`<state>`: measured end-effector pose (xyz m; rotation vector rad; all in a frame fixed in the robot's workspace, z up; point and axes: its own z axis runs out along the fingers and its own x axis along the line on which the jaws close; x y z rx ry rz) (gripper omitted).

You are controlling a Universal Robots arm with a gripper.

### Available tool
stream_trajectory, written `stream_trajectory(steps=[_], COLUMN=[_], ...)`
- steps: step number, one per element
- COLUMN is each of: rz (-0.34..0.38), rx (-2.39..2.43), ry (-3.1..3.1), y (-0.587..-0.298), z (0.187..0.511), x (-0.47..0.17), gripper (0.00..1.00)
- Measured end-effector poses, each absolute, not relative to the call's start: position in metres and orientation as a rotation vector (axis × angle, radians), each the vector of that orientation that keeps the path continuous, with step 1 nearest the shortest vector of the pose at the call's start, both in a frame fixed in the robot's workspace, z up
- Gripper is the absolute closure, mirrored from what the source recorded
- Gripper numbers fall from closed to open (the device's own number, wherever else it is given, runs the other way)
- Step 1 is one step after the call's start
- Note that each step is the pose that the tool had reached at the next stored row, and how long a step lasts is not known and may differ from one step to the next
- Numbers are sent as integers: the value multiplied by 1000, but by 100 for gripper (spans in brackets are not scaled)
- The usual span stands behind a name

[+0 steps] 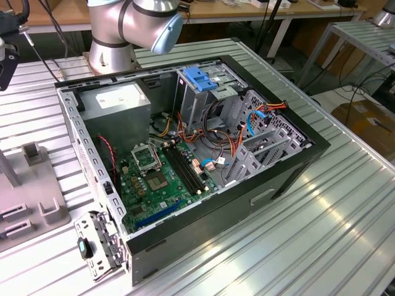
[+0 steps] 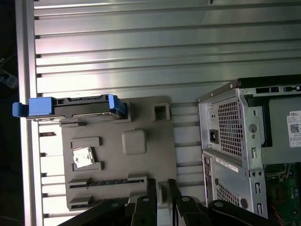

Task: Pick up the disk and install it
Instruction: 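Reach for the disk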

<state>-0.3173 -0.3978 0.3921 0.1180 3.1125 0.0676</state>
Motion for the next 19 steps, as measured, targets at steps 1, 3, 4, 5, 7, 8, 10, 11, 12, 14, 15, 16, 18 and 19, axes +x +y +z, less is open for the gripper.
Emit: stream_trajectory(steps=[1,3,4,5,7,8,10,11,12,14,15,16,18,19], rz=[68,68,68,68,68,68,68,68,68,68,68,68,68,68], rx=[118,118,118,118,118,118,118,118,118,118,118,118,118,118], ry=[3112,3112,3113,3113,3113,3113,3113,3112,3112,3112,3112,3113,3112,3112], y=[-398,-398,-398,-398,-398,-398,-398,-398,-398,-398,-398,-398,-398,-398], z=[392,392,392,392,392,392,392,392,392,392,392,392,392,392], x=[-318,-319,-319,-319,-319,-319,-319,-319,-319,-320,-323,-326,-331,-332], gripper=[76,76,76,76,76,76,76,76,76,76,76,76,76,76])
